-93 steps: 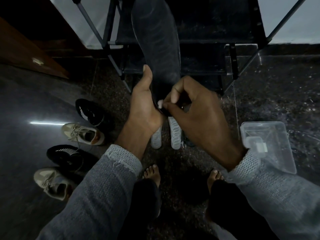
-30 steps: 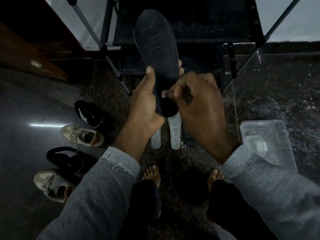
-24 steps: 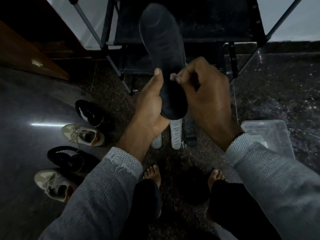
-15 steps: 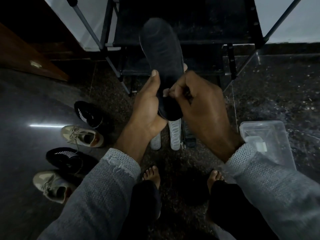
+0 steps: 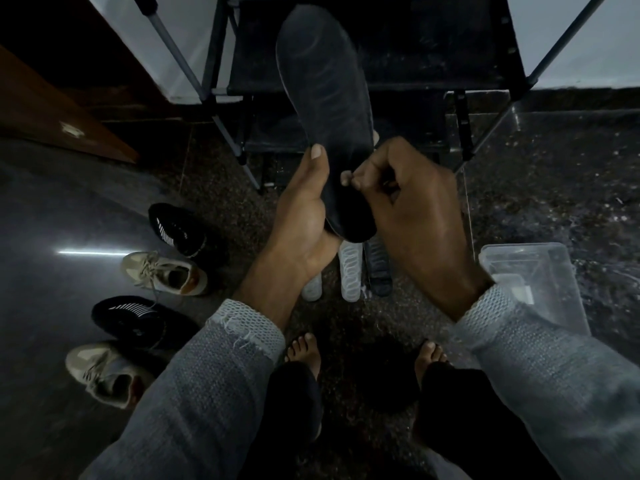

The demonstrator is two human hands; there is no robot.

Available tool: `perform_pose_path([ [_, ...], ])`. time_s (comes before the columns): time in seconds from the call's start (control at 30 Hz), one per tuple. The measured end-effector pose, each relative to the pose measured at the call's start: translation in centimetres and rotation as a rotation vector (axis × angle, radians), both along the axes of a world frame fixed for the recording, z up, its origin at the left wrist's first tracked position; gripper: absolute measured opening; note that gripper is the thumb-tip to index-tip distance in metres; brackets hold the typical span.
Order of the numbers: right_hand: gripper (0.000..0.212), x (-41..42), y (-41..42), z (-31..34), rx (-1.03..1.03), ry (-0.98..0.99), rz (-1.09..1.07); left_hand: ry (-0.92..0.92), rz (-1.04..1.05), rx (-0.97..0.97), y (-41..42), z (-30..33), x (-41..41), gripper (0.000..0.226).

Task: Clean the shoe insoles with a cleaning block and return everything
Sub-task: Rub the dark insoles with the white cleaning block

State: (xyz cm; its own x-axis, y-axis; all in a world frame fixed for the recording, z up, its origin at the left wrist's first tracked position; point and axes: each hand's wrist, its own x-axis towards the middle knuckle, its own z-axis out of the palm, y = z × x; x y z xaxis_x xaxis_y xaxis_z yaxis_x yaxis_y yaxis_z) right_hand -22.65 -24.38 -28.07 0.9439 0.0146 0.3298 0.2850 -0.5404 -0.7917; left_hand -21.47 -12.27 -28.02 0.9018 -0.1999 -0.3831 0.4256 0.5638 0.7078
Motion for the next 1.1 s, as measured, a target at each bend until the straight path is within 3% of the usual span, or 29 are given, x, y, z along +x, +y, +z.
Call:
perform_pose_path([
  [0.23, 0.012, 1.5, -0.6, 0.4, 0.072, -0.040, -0.137, -0.011, -0.024, 0.000, -0.5, -0.1, -0.4, 0.046],
  [0.47, 0.015, -0.7, 0.3, 0.1, 0.003, 0.020, 0.027, -0.004, 0.010, -0.011, 0.0, 0.1, 0.0, 0.048],
  [0.6, 0.013, 0.9, -0.4, 0.1, 0.090, -0.010, -0.080, 0.002, -0.002, -0.042, -0.4, 0.0, -0.4, 0.045],
  [0.8, 0.020, 1.5, -0.9, 0.1, 0.309, 0.105, -0.167, 0.019, -0.012, -0.032, -0.7, -0.3, -0.3, 0.047],
  [1.1, 0.027, 1.1, -0.9, 0.1, 0.287, 0.141, -0.127, 0.052, -0.008, 0.005, -0.7, -0.5, -0.3, 0.048],
])
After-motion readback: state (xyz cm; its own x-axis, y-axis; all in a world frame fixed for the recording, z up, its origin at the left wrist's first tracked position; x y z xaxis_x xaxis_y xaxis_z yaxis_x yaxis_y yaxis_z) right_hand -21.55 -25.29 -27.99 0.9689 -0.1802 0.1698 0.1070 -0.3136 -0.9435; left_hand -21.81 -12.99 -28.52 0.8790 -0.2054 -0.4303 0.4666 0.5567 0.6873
